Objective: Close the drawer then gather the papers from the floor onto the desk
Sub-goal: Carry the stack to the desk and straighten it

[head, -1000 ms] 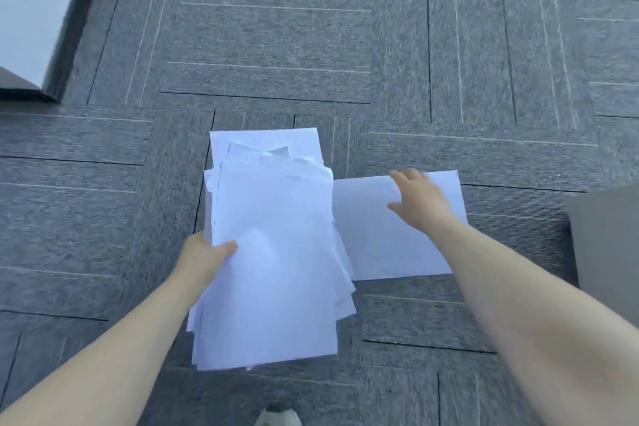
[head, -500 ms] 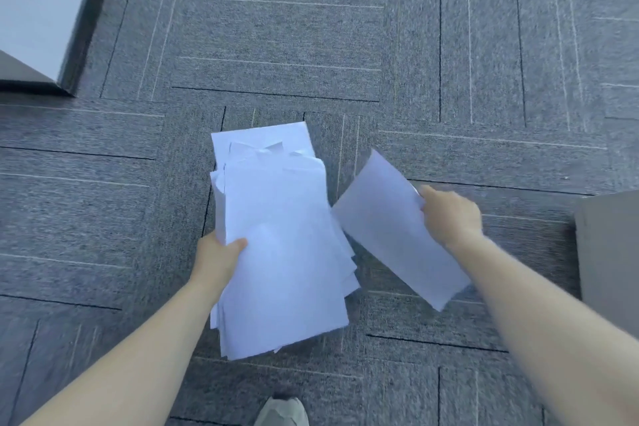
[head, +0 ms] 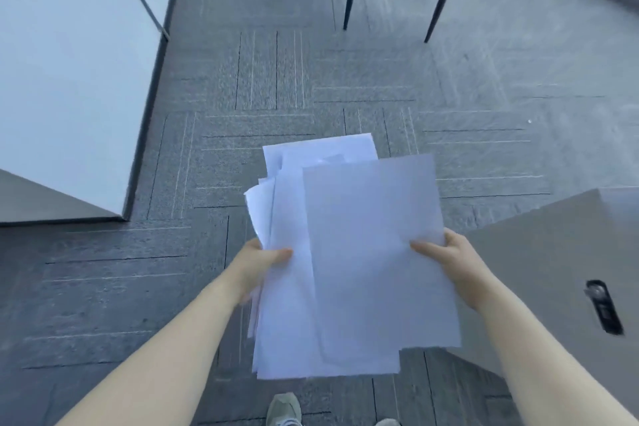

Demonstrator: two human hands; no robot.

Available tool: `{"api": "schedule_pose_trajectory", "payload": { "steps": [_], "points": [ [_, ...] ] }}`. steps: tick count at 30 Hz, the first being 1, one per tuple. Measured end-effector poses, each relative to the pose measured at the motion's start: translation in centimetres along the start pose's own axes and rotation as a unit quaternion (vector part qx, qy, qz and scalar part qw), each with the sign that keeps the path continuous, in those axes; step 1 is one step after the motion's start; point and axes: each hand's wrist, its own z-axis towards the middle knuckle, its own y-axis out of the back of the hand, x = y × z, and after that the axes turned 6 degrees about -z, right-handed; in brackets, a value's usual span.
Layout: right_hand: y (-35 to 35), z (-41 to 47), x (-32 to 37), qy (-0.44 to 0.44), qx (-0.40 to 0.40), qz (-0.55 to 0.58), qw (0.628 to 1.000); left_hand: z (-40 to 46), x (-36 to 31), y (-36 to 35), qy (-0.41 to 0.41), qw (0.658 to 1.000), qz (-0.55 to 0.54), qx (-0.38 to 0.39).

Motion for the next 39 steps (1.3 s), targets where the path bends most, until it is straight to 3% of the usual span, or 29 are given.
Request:
{"api": "schedule_pose_trajectory", "payload": {
  "steps": [4,10,16,21,27,30,36,39],
  "points": [
    [3.6,-5.3,4.9,0.034,-0.031,0.129,0.991,-5.2,-9.0,-6.4,-0.056,0.989,0.026,0.131],
    [13.7,-14.9,9.2,0.163,-0.207,0.147,0.953,-12.0,-16.7,-20.6,-0.139,0.956,0.177,0.189],
    [25.8,-27.3,9.8,0.261,-0.397,0.183,0.861,-20.6,-18.1,-38.1,-0.239,0.917,0.146,0.284],
    [34.0,-37.0,7.1,0.328,-0.477,0.210,0.787,-27.9,-16.9,-51.1,-0.300,0.895,0.087,0.319],
    [39.2,-38.3,-1.6,0.251,-0.500,0.223,0.798,-26.8,-9.2,-59.1,-0.240,0.881,0.207,0.352],
    [39.9,-37.6,-4.2,0.215,-0.514,0.276,0.783,-24.2,-5.6,-60.4,-0.213,0.889,0.243,0.323],
    [41.2,-37.2,-4.9,0.163,-0.484,0.345,0.788,-23.5,-4.1,-63.4,-0.185,0.877,0.276,0.347],
    [42.3,-38.1,-5.0,0.155,-0.543,0.332,0.755,-23.4,-5.1,-65.6,-0.209,0.857,0.282,0.377]
  ]
}}
